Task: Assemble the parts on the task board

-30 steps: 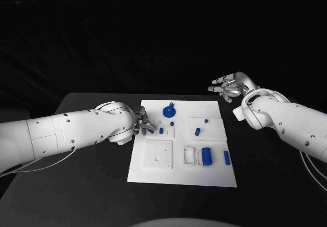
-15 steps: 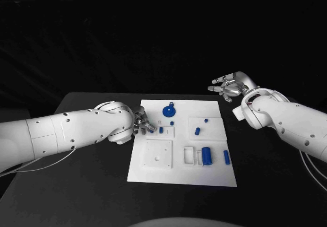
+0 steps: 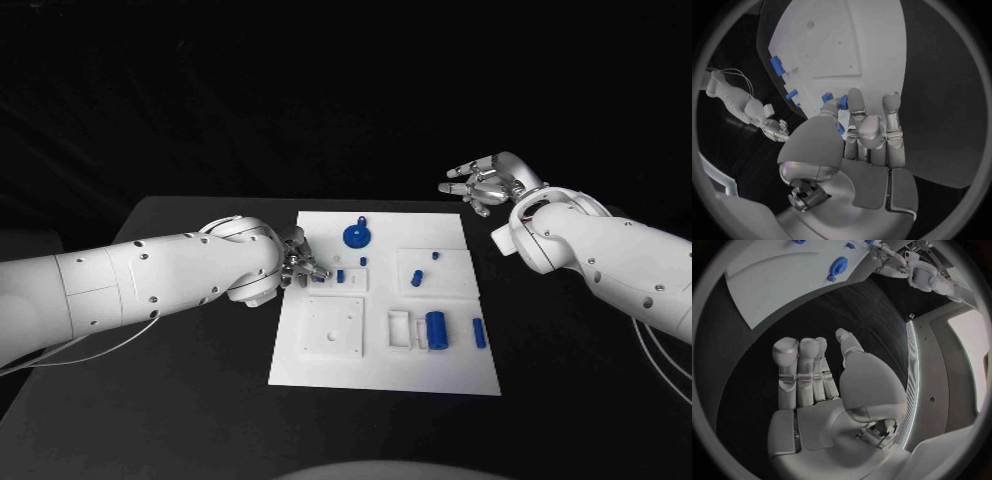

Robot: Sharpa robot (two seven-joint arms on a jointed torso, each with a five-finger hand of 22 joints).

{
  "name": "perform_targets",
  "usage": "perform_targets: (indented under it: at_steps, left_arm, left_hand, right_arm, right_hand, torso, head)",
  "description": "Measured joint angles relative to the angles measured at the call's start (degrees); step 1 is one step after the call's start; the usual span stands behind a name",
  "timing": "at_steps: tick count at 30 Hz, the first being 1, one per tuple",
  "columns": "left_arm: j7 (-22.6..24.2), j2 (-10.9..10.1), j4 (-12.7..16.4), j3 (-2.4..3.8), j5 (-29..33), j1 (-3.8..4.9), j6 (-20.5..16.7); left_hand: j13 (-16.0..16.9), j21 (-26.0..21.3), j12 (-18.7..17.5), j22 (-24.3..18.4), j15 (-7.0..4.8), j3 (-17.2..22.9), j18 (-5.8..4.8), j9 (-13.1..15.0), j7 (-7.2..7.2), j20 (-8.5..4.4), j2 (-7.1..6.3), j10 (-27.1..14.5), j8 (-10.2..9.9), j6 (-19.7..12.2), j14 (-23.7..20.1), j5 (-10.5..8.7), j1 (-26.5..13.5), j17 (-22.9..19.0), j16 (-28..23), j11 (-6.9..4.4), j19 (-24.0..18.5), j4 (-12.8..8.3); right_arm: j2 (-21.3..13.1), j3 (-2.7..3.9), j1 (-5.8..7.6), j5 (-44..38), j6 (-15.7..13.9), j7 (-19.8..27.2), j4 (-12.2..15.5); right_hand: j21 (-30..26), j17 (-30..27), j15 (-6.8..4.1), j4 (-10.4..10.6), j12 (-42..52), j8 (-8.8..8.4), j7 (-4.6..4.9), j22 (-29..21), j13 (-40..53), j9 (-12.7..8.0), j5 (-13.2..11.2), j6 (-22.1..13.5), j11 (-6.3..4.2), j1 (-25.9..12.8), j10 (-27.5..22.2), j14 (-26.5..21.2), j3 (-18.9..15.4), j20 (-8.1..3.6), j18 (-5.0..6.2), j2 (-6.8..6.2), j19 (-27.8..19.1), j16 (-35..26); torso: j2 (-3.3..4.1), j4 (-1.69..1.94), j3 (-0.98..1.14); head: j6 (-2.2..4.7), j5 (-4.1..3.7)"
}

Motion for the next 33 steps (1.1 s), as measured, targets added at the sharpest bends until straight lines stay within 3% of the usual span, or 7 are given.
perform_targets:
  at_steps: [4,10,13,22,28,31,33]
  left_arm:
    - [-0.02,0.03,-0.10,-0.03,0.01,-0.04,0.01]
    - [-0.02,0.10,-0.26,-0.06,0.03,-0.09,0.00]
    - [-0.02,0.16,-0.31,-0.10,0.05,-0.14,0.00]
    - [-0.02,0.31,-0.49,-0.10,0.12,-0.16,-0.03]
    - [-0.02,0.35,-0.59,-0.10,0.17,-0.17,-0.08]
    - [-0.02,0.35,-0.61,-0.10,0.17,-0.17,-0.10]
    - [-0.02,0.34,-0.63,-0.10,0.18,-0.18,-0.12]
  left_hand:
    - [0.07,-0.06,0.00,0.00,0.00,-1.11,0.03,0.29,0.12,0.00,0.00,0.00,0.12,-0.11,0.00,-2.56,0.00,-0.13,0.00,0.00,0.00,1.11]
    - [0.20,-0.22,0.00,0.00,0.00,-2.53,0.06,0.61,0.21,0.00,-0.02,0.00,0.25,-0.01,0.00,-4.19,-0.01,-0.13,-0.22,0.00,0.00,2.64]
    - [0.25,-0.22,0.00,-0.01,0.00,-2.87,0.07,0.92,0.35,0.00,-0.74,0.00,0.37,0.24,0.00,-6.60,-0.73,-0.18,-0.22,0.00,0.00,3.76]
    - [0.25,-0.22,0.00,0.04,0.00,-2.27,0.08,1.21,0.29,0.00,-1.31,0.00,0.20,0.35,0.00,-6.79,-1.30,-0.25,-0.22,0.00,0.00,4.49]
    - [0.35,-0.22,0.00,0.03,0.00,-1.52,0.09,1.50,0.30,0.00,-2.46,0.00,0.19,0.50,0.00,-7.13,-2.45,-0.30,-0.22,0.00,0.00,6.38]
    - [0.39,-0.22,0.00,0.03,0.00,-0.79,0.09,1.64,0.40,0.00,-3.72,0.00,0.19,0.64,0.00,-9.47,-3.26,-0.30,-0.22,0.00,0.00,7.71]
    - [0.40,-0.22,0.00,0.03,0.00,-0.36,0.09,1.76,0.41,0.00,-4.09,0.00,0.19,0.80,0.00,-9.91,-3.36,-0.30,-0.22,0.00,0.00,8.13]
  right_arm:
    - [0.01,0.00,-0.01,0.00,0.00,0.00,0.00]
    - [0.04,0.00,-0.03,0.01,0.01,0.00,0.00]
    - [0.08,0.00,-0.08,0.01,0.01,0.00,-0.01]
    - [0.15,0.00,-0.34,0.04,0.03,0.01,-0.06]
    - [0.15,0.00,-0.38,0.06,0.03,0.01,-0.06]
    - [0.12,0.00,-0.40,0.07,0.03,0.01,-0.05]
    - [0.10,0.00,-0.42,0.07,0.03,0.01,-0.05]
  right_hand:
    - [0.00,0.00,0.00,0.16,0.00,0.00,0.00,-0.07,0.00,0.00,0.00,0.00,0.00,0.00,0.00,0.00,-0.16,0.00,0.00,0.00,0.00,-0.21]
    - [0.00,0.00,0.00,0.16,0.00,0.00,0.00,-0.07,0.01,0.00,0.00,0.00,0.00,0.00,0.00,0.00,-0.16,0.00,0.00,0.00,0.00,-0.21]
    - [0.00,0.00,0.00,0.16,0.00,0.00,0.00,-0.07,0.01,0.00,0.00,0.00,0.00,-0.01,0.00,0.00,-0.16,0.00,0.00,-0.01,0.00,-0.21]
    - [0.00,0.00,0.00,0.16,0.00,0.00,0.00,-0.07,0.01,0.00,0.00,0.00,0.00,-0.23,0.00,0.00,-0.16,0.00,0.00,-0.23,0.00,-0.21]
    - [0.00,-0.01,0.00,0.16,0.00,0.00,0.00,-0.07,0.01,0.00,0.00,0.00,0.00,-0.23,0.00,0.00,-0.16,0.00,0.00,-0.23,0.00,-0.21]
    - [0.00,-0.01,0.00,0.16,0.00,0.00,0.00,-0.07,0.01,0.00,0.00,0.00,0.00,-0.23,0.00,0.00,-0.16,0.00,0.00,-0.23,0.00,-0.21]
    - [0.00,-0.01,0.00,0.16,0.00,0.00,0.00,-0.07,0.01,0.00,0.00,0.00,0.00,-0.23,0.00,0.00,-0.16,0.00,0.00,-0.23,0.00,-0.21]
  torso:
    - [0.00,-0.01,-0.01]
    - [0.00,-0.01,-0.01]
    - [0.00,-0.01,0.00]
    - [0.01,-0.02,0.03]
    - [0.01,-0.02,0.03]
    - [0.01,-0.02,0.03]
    - [0.01,-0.02,0.01]
  head:
    - [0.05,-0.04]
    - [0.16,-0.01]
    - [0.21,-0.01]
    - [0.13,0.08]
    - [0.23,0.00]
    - [0.26,0.00]
    - [0.25,-0.03]
